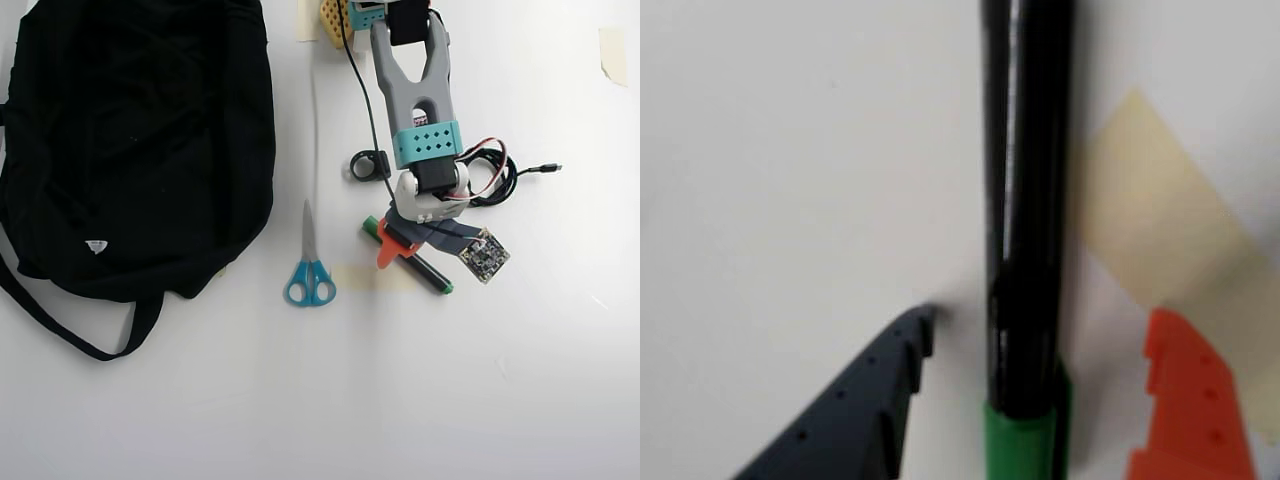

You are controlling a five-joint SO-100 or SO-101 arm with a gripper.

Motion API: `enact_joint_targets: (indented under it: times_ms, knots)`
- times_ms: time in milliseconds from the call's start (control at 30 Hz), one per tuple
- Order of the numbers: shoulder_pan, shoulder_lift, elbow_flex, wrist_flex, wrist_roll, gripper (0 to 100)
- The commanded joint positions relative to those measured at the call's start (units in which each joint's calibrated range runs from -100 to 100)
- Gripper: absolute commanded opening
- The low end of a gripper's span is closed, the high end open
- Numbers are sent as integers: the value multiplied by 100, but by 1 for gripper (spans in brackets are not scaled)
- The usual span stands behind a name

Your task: Put the green marker into the black bag

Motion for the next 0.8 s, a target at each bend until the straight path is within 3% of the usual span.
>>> enact_joint_targets:
  times_ms: [0,767]
  knots:
    - [-56,-31,-213,-78,-18,28]
    - [-56,-39,-222,-95,-18,26]
